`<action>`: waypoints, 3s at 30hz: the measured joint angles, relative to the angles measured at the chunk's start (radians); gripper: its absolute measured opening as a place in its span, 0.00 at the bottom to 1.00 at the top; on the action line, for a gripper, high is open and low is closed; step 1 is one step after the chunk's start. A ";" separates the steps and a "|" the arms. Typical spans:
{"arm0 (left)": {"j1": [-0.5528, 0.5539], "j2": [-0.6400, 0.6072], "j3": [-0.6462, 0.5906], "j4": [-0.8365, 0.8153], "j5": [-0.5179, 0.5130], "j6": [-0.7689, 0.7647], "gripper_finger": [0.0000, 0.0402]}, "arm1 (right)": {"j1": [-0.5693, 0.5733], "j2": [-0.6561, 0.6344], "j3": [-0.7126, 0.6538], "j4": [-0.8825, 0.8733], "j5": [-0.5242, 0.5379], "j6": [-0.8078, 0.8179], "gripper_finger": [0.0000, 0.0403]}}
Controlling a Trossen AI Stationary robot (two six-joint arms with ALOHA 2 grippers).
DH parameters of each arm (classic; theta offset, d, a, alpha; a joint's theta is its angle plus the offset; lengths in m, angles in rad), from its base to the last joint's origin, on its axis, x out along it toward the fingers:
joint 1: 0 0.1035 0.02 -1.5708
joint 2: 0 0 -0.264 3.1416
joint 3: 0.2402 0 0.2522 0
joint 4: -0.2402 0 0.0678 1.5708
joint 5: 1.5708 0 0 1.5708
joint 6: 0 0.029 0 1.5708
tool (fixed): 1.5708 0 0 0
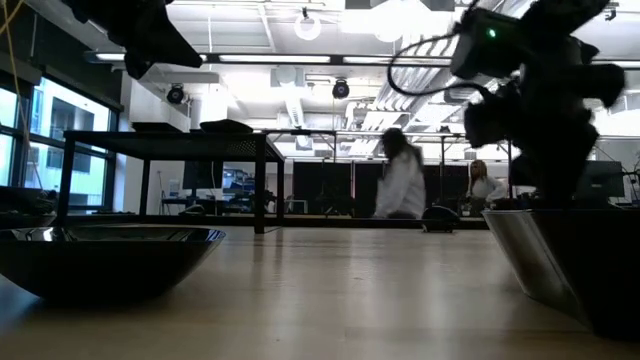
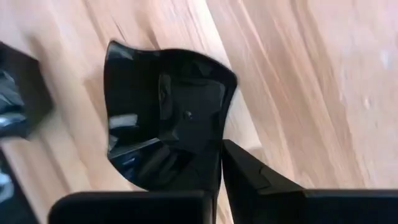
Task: Pick & Place Mini shaped plates
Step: Stack the black distorted square plate on the other black distorted square plate on the shelf
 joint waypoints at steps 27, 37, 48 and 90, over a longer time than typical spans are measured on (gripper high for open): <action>0.000 0.000 0.000 -0.068 0.046 -0.036 0.00 | -0.081 0.779 0.881 0.233 0.030 0.113 0.03; 0.000 0.000 0.000 -0.167 0.047 -0.174 0.00 | -0.091 0.793 0.975 0.203 0.032 0.101 0.20; 0.001 0.149 0.000 -0.191 0.081 -0.329 0.00 | -0.115 0.494 0.699 0.308 0.098 -0.146 0.07; 0.307 0.458 0.498 -0.443 0.326 -0.267 0.00 | -0.269 -0.196 0.087 0.539 0.118 -0.221 0.01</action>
